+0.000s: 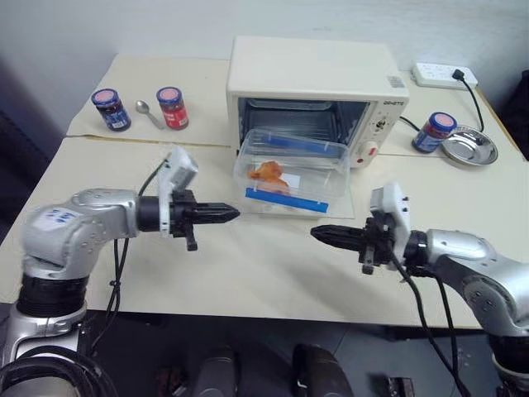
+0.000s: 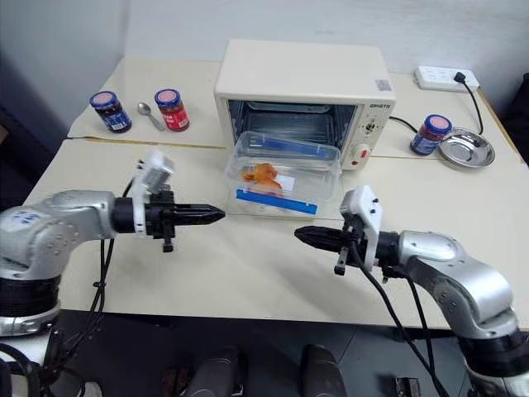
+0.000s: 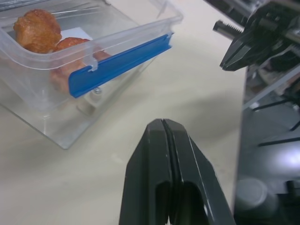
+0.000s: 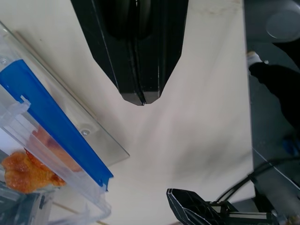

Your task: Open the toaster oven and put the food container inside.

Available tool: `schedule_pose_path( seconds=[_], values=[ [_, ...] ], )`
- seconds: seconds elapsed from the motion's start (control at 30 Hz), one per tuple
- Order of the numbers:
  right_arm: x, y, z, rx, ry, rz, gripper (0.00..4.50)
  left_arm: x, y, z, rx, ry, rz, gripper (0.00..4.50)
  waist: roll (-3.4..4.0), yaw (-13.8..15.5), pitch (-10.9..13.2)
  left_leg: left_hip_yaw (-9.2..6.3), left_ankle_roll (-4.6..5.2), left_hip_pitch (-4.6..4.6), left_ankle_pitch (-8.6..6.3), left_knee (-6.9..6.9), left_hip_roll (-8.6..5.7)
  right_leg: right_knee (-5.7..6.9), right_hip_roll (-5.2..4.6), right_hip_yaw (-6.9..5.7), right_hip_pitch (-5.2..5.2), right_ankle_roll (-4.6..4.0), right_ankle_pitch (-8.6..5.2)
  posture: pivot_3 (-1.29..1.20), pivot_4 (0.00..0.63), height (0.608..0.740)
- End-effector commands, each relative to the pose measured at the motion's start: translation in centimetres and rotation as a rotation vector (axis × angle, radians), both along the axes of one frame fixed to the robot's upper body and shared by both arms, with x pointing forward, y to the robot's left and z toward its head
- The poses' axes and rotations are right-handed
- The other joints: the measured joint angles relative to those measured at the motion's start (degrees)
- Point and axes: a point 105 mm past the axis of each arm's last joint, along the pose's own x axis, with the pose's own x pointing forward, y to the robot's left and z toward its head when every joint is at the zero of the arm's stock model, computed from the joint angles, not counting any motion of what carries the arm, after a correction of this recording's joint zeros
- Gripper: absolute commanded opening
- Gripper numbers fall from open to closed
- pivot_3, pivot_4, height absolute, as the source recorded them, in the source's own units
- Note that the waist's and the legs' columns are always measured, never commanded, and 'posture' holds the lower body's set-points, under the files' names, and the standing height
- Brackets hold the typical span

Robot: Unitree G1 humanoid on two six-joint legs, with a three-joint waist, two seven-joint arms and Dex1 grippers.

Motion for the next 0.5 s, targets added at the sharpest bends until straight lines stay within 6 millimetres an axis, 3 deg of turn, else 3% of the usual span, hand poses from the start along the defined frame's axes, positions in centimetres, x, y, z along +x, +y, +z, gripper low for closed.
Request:
schedule_pose_path(
  seconds=[0.03, 0.2, 0.33, 0.5],
  values=[
    [1.9, 0.4, -0.1, -0.03, -0.066, -0.025, 0.02, 1.9, -0.8, -0.5, 0.034, -0.073, -0.006, 0.0, 0.0, -0.02, 0.0, 0.01, 0.0, 0.0, 0.0, 0.0, 0.0, 0.01, 0.0, 0.0, 0.0, 0.0, 0.0, 0.0, 0.15, 0.74],
    [5.5, 0.7, -0.4, -0.063, -0.133, -0.13, 0.02, 4.5, -1.6, -1.2, 0.05, -0.118, 0.036, 0.0, 0.0, -0.13, 0.0, 0.06, 0.01, -0.05, 0.0, -0.02, 0.01, 0.02, 0.01, 0.0, -0.11, 0.01, 0.0, 0.0, 0.15, 0.74],
    [8.7, 0.8, -0.4, -0.082, -0.2, -0.245, 0.02, 7.1, -2.9, -0.5, -0.005, -0.153, 0.113, 0.0, 0.0, -0.08, 0.0, 0.06, 0.03, -0.12, 0.0, 0.05, 0.0, 0.01, 0.0, -0.03, -0.1, 0.03, 0.02, 0.0, 0.15, 0.74],
    [12.3, 1.1, 1.4, -0.041, -0.289, -0.392, 0.02, 10.5, -3.4, 1.3, -0.059, -0.239, 0.276, 0.0, 0.0, -0.67, 0.0, 0.06, 0.02, -0.13, 0.01, 0.02, 0.01, 0.05, 0.0, -0.04, -0.17, 0.04, 0.02, 0.0, 0.15, 0.74]
  ],
)
